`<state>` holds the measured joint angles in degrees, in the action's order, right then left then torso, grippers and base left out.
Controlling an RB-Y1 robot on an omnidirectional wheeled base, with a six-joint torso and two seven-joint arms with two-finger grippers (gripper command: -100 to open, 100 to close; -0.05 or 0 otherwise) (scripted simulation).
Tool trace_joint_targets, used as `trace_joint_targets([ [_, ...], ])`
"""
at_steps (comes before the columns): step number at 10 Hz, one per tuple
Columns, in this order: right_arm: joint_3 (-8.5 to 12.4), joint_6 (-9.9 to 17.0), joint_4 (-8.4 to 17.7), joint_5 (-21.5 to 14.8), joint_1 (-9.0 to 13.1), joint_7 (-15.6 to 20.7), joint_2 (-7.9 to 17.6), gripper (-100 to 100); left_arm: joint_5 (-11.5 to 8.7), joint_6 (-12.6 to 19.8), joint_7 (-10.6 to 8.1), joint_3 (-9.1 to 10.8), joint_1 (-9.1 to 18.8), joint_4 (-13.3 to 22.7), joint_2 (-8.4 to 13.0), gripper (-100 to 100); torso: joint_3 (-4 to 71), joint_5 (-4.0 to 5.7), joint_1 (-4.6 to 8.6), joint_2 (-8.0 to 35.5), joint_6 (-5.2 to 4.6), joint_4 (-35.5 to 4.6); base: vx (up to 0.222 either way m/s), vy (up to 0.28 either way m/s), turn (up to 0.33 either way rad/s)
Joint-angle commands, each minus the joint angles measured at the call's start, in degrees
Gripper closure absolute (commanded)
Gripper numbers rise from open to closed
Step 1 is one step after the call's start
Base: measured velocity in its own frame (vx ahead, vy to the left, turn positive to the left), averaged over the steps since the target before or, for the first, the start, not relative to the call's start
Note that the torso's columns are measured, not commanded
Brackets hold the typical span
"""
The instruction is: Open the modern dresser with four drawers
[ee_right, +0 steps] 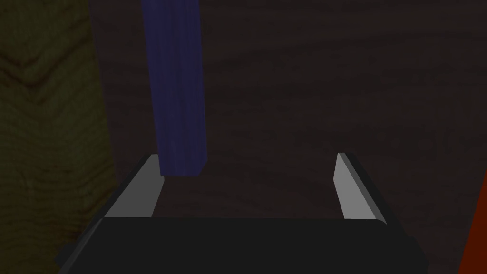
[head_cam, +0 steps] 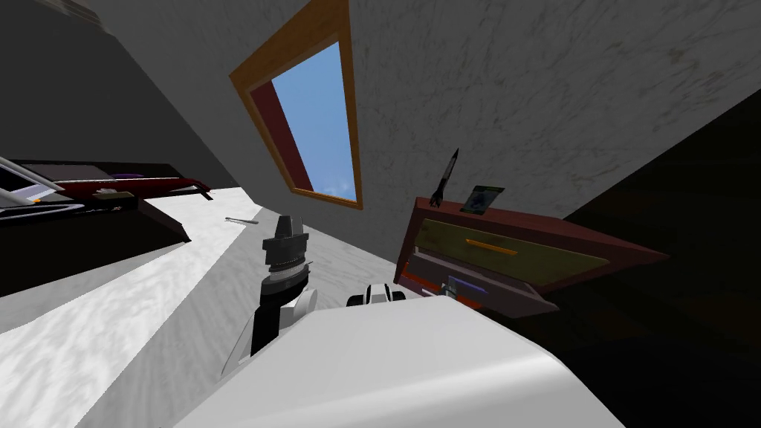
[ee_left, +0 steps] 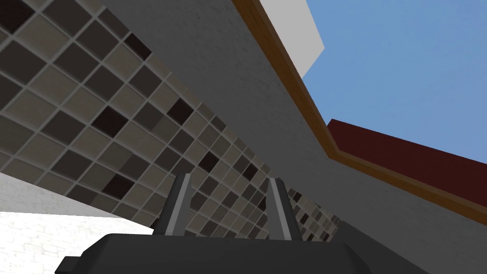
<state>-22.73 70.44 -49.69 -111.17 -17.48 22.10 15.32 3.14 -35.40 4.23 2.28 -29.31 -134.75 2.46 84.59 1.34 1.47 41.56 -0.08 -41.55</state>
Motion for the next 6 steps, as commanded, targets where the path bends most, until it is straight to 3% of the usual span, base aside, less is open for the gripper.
trace_joint_targets([
  [1,-0.5,-0.8,3.8,2.6,0.1,-1.3,-0.7,100,0.0,0.0,0.00,0.01,0.0,0.0,0.0,0,0.1,0.06,0.21,-0.2,-0.16,0.1,0.019,0.001,-0.006],
  [6,-0.5,-0.8,4.0,2.6,0.1,-1.3,-0.7,100,0.0,0.0,0.00,0.01,0.0,0.0,0.0,0,-0.2,0.21,0.47,0.2,-0.35,0.1,0.009,-0.001,0.000],
])
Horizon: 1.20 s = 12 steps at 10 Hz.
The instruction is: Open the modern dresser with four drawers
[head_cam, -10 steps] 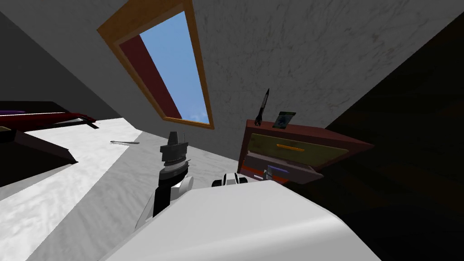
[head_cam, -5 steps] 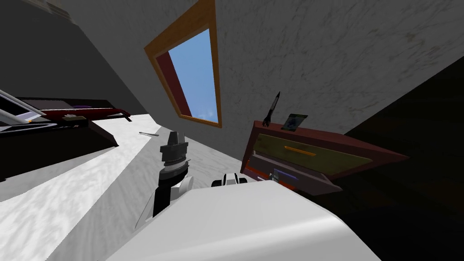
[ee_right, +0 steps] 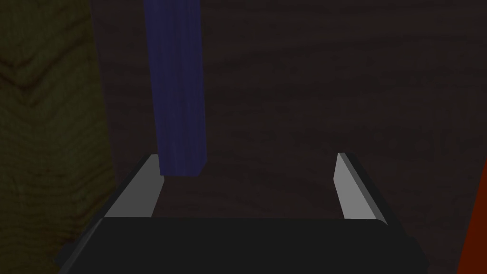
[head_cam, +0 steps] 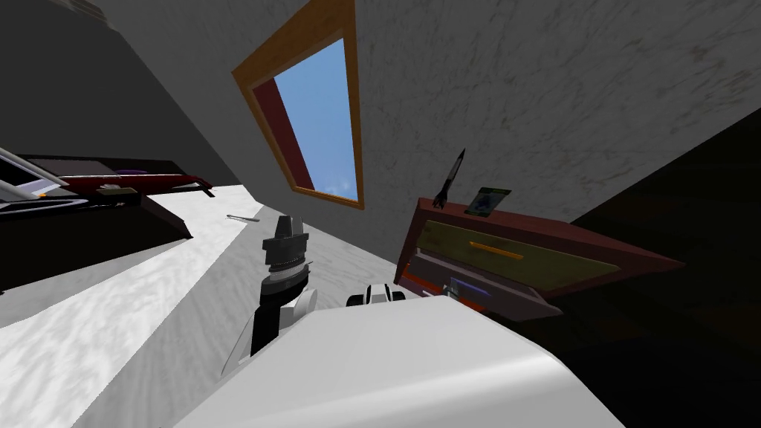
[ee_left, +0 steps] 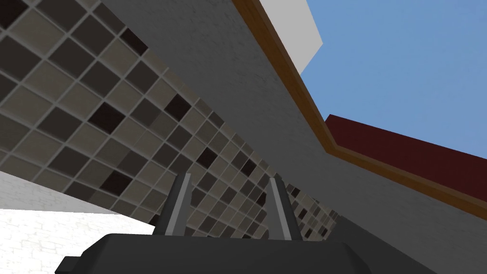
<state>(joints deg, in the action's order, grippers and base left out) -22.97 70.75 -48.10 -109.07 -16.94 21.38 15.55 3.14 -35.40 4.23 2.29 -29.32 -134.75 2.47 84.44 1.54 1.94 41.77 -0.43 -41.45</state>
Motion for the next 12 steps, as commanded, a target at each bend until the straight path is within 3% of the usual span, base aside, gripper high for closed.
trace_joint_targets([
  [1,0.9,0.4,-1.2,-1.2,-2.1,-1.2,0.6,100,0.0,0.0,0.00,0.00,0.0,0.0,0.0,0,0.0,0.01,-0.01,0.0,0.05,0.0,0.057,0.055,-0.023],
  [2,1.8,0.6,-1.8,-2.3,-3.8,-2.6,1.3,100,0.0,0.0,0.00,0.00,0.0,0.0,0.0,0,0.2,-0.36,-0.38,-0.1,0.09,-0.2,0.136,0.107,-0.049],
  [3,1.8,0.6,-1.8,-2.3,-3.8,-2.6,1.3,100,0.0,0.0,0.00,0.00,0.0,0.0,0.0,0,0.3,-0.77,-0.84,-0.1,0.00,-0.3,0.101,0.071,-0.085],
  [6,4.6,1.2,-3.9,-5.7,-8.8,-6.8,3.6,100,0.0,0.0,0.00,0.00,0.0,0.0,0.0,0,0.0,-0.91,-1.10,0.4,0.18,-0.5,0.113,0.082,-0.067],
  [7,4.6,1.2,-3.9,-5.7,-8.8,-6.9,3.6,100,0.0,0.0,0.00,0.00,0.0,0.0,0.0,0,0.0,-0.96,-1.12,0.4,0.14,-0.5,0.105,0.074,-0.056],
  [12,9.2,2.2,-7.3,-11.3,-17.2,-14.0,7.4,100,0.0,0.0,0.00,0.00,0.0,0.0,0.0,0,0.0,-0.88,-1.27,0.3,0.33,-0.6,0.118,0.099,-0.082],
])
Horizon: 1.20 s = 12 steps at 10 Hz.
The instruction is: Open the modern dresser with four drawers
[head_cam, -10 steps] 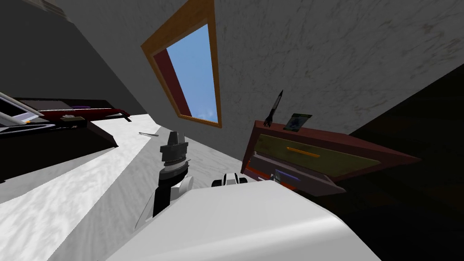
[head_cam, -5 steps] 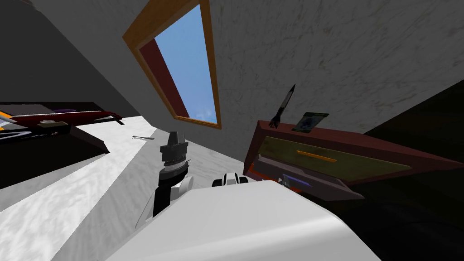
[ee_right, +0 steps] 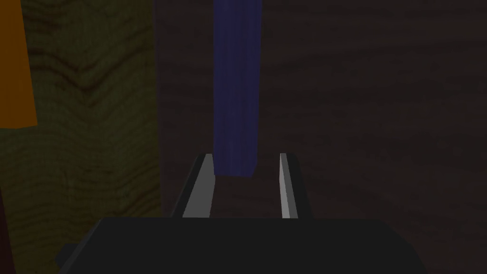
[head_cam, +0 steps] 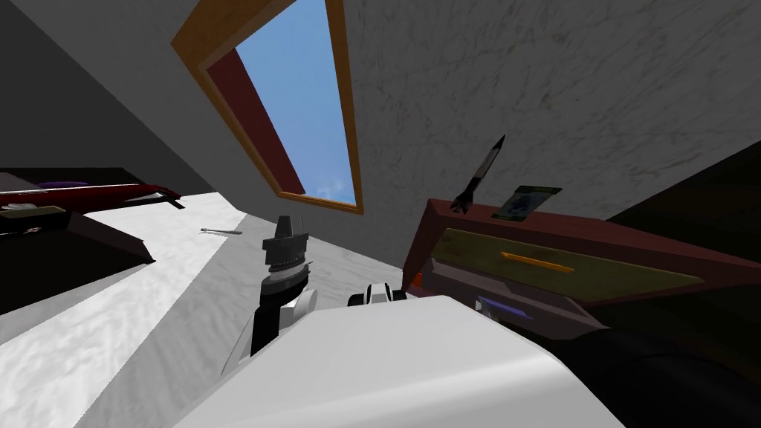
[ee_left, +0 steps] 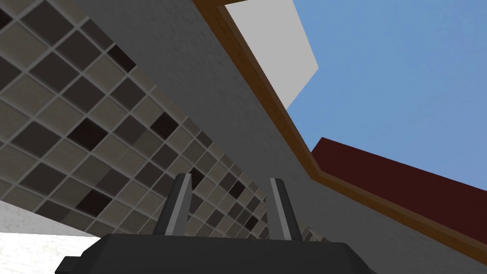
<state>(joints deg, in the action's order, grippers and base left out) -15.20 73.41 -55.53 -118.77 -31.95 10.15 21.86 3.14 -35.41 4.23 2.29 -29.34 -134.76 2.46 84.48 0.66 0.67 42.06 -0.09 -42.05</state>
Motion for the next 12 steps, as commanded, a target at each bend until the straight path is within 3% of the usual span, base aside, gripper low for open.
trace_joint_targets([
  [1,1.1,0.1,-0.6,-0.9,-1.6,-1.3,0.8,100,0.0,0.0,0.00,0.00,0.0,0.0,0.0,0,0.0,0.03,-0.03,-0.1,0.16,0.0,0.062,0.045,-0.054],
  [4,0.4,1.2,-1.1,-2.5,-2.8,-2.2,0.2,100,0.0,0.0,0.00,0.00,0.0,0.0,0.0,0,-0.4,-0.15,-0.40,0.7,0.14,-0.3,-0.141,0.029,-0.044],
  [5,1.8,0.8,-3.1,-1.7,-4.6,-3.3,2.8,-100,0.0,0.0,0.00,0.00,0.0,0.0,0.0,0,-0.3,-0.16,-0.27,0.5,0.09,-0.2,-0.039,0.078,-0.034],
  [7,2.2,0.3,-4.2,-1.4,-5.7,-3.8,3.9,-100,0.0,0.0,0.00,0.00,0.0,0.0,0.0,0,0.5,-0.69,-0.68,-0.5,0.16,-0.1,0.079,0.084,-0.037],
  [10,3.6,-1.0,-7.5,-0.5,-9.1,-5.5,7.3,-100,0.0,0.0,0.00,0.00,0.0,0.0,0.0,0,0.1,-0.67,-0.68,0.3,0.10,-0.3,0.056,0.050,-0.012],
  [12,4.1,-1.4,-8.6,-0.2,-10.2,-6.0,8.4,-100,0.0,0.0,0.00,0.00,0.0,0.0,0.0,0,0.0,-0.66,-0.67,0.4,0.09,-0.3,0.025,0.050,-0.012],
])
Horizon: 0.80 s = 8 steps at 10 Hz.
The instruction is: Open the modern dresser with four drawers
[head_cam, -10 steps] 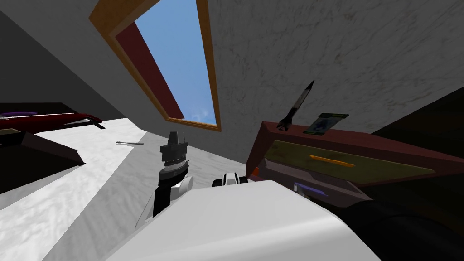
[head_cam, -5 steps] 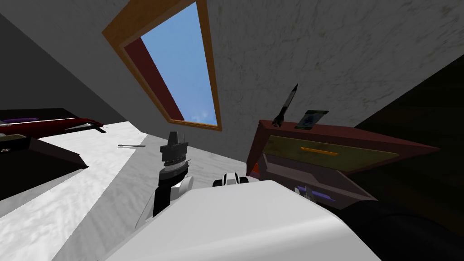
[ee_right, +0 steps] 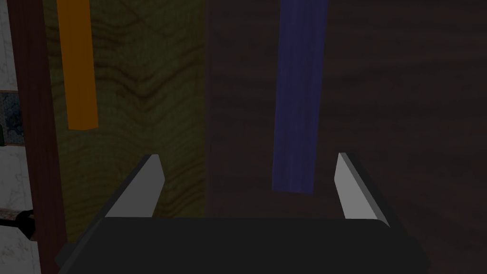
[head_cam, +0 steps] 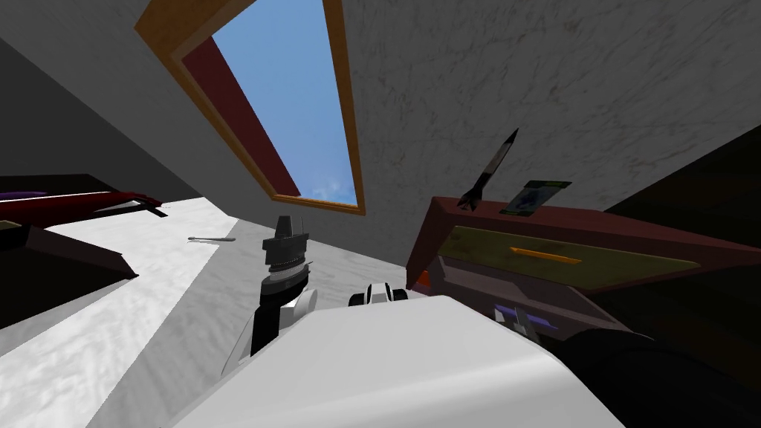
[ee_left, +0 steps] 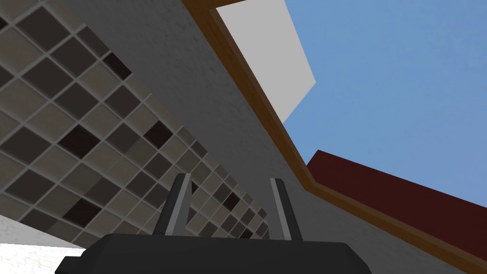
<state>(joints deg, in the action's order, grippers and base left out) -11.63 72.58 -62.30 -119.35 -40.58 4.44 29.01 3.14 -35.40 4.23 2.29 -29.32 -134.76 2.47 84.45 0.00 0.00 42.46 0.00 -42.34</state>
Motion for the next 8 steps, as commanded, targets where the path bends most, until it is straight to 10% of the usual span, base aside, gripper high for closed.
trace_joint_targets([
  [1,1.0,-1.0,-2.9,0.6,-2.7,-0.8,2.4,-100,0.0,0.0,0.00,0.00,0.0,0.0,0.0,0,0.0,0.00,0.02,-0.1,0.00,0.0,0.039,0.057,-0.027],
  [4,1.5,-1.9,-3.9,1.1,-4.0,-1.6,3.8,-100,0.0,0.0,0.00,0.00,0.0,0.0,0.0,0,0.2,-0.32,-0.36,-0.2,0.02,0.0,0.041,0.056,-0.026],
  [5,1.6,-2.1,-3.9,1.2,-4.1,-1.7,3.9,0,0.0,0.0,0.00,0.00,0.0,0.0,0.0,0,0.2,-0.27,-0.37,-0.1,0.09,0.0,0.000,0.000,0.000],
  [8,1.4,-2.4,-3.7,1.2,-4.2,-1.6,3.8,0,0.0,0.0,0.00,0.00,0.0,0.0,0.0,0,0.1,-0.17,-0.22,-0.1,0.02,0.0,0.000,0.000,0.000],
])
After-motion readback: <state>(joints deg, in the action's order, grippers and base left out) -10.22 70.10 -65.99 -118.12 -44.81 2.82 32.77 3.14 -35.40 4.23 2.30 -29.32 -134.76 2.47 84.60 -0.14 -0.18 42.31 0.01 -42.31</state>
